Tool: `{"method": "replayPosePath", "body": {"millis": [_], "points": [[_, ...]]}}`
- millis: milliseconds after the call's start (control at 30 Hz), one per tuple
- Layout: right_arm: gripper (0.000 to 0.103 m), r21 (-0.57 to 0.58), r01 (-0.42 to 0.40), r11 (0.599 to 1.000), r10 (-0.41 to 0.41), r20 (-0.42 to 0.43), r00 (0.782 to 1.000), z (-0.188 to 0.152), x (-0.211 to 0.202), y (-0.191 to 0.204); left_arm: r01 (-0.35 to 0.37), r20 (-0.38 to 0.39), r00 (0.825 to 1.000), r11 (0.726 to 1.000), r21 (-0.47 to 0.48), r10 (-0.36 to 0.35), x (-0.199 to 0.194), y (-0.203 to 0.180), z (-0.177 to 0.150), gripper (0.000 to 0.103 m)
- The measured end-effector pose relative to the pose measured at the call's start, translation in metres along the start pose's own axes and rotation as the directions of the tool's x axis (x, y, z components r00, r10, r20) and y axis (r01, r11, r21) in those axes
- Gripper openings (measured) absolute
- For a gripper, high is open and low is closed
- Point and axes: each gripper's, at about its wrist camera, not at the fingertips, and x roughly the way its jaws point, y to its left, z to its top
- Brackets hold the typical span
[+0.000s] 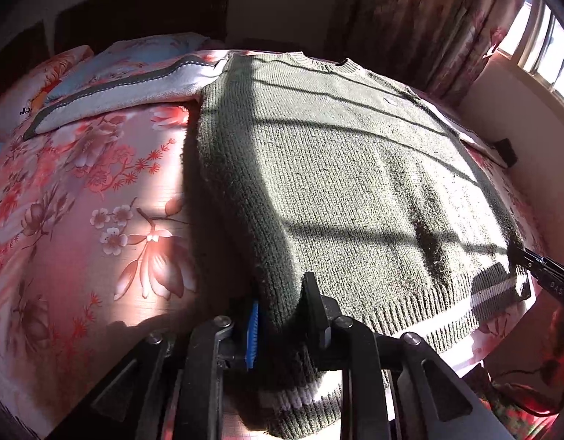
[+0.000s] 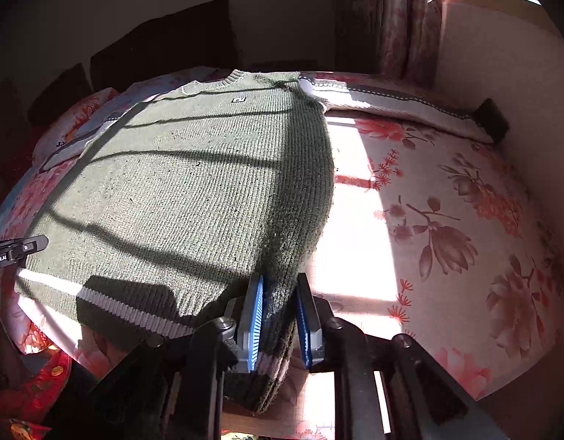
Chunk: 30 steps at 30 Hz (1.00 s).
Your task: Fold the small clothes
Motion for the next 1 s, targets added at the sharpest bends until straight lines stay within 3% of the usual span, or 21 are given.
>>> {"method": "replayPosePath", "body": {"millis": [33,100,167,233,300,400,533,667,767,800,1000], "points": [[0.034,0.044,-0.024,0.999,0.025,-0.013,1.0,0.002,0.001,-0.006,-0.013,-0.004,1.0,1.0,0.003,0.013,0.0,0.0,0.001,0.103],[0.035,0.136,-0.07,0.988,0.07,0.006,0.998,0.008,-0.003,-0.022,-0.07,0.025,0.997,0.998,0.004,0.07,-0.005,-0.002,0.004,0.103],[0.036,0.19,-0.049,0.981,0.035,0.076,0.996,0.019,-0.012,-0.038,-0.127,0.109,0.986,0.992,0.005,0.126,-0.018,-0.004,0.01,0.103],[0.043,0.247,0.02,0.969,-0.049,0.11,0.993,0.036,-0.013,-0.064,-0.121,0.165,0.979,0.993,0.012,0.117,-0.026,-0.01,0.024,0.103],[0.05,0.32,0.051,0.946,-0.087,0.099,0.991,0.055,-0.002,-0.097,-0.064,0.19,0.98,0.997,0.038,0.056,-0.023,-0.022,0.046,0.103],[0.05,0.466,0.086,0.881,-0.122,0.047,0.991,0.073,0.015,-0.15,-0.011,0.169,0.986,0.994,0.11,-0.008,0.005,-0.053,0.088,0.103],[0.05,0.581,0.102,0.808,-0.164,0.056,0.985,0.079,0.028,-0.205,0.052,0.121,0.99,0.985,0.162,-0.072,0.059,-0.093,0.138,0.103],[0.051,0.614,0.068,0.786,-0.172,0.112,0.979,0.09,0.038,-0.229,0.057,0.058,0.996,0.988,0.141,-0.065,0.112,-0.113,0.173,0.103],[0.051,0.63,0.05,0.775,-0.178,0.141,0.974,0.106,0.05,-0.244,0.073,0.017,0.997,0.992,0.107,-0.075,0.139,-0.109,0.177,0.103],[0.051,0.639,0.052,0.768,-0.187,0.145,0.972,0.113,0.055,-0.248,0.045,0.06,0.997,0.989,0.138,-0.054,0.14,-0.11,0.17,0.103],[0.051,0.68,0.095,0.727,-0.267,0.152,0.952,0.166,0.09,-0.273,0.022,0.055,0.998,0.983,0.18,-0.033,0.143,-0.118,0.168,0.103]]}}
